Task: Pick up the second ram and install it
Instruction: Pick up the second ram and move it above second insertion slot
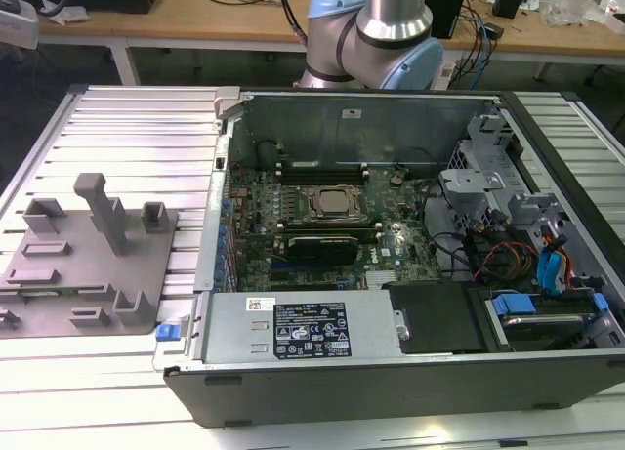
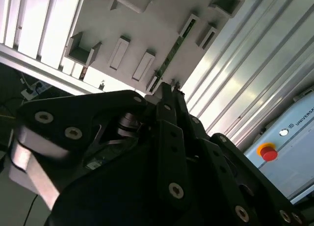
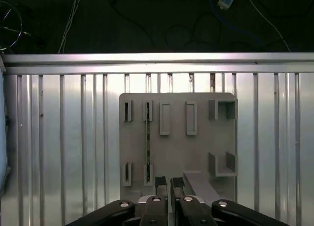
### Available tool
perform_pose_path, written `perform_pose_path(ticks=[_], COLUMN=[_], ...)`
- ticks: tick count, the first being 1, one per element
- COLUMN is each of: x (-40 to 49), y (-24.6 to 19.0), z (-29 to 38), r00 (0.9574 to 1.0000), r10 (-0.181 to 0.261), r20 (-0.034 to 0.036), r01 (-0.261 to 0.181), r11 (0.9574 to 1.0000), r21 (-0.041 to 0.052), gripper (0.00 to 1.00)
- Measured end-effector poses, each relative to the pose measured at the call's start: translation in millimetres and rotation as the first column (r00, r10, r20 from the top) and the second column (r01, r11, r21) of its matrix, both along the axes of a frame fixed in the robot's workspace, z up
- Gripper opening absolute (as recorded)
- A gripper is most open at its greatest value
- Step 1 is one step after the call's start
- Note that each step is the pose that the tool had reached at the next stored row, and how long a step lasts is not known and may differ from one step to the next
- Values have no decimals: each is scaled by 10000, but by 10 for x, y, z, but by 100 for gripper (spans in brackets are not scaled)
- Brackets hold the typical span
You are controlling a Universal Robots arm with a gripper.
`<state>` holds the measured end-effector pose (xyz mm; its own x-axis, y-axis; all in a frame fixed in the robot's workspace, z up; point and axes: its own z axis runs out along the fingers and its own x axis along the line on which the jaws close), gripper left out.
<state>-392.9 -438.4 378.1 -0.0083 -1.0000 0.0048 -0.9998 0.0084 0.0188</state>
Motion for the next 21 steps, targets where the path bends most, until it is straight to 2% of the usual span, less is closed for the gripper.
perform_pose_path(ticks=[1,2,4,8,16,21], x=[0,0,0,0,0,-1], y=[0,0,-1,-22,-37,-55], z=[0,0,-1,-64,-141,-212], r00=[10000,10000,10000,10000,10000,10000], r10=[1,1,1,3,3,18], r20=[0,0,-1,1,0,0], r01=[-1,-1,-1,-3,-3,-18], r11=[10000,10000,10000,10000,10000,10000], r21=[0,0,0,0,0,0], gripper=[29,36,36,36,36,36])
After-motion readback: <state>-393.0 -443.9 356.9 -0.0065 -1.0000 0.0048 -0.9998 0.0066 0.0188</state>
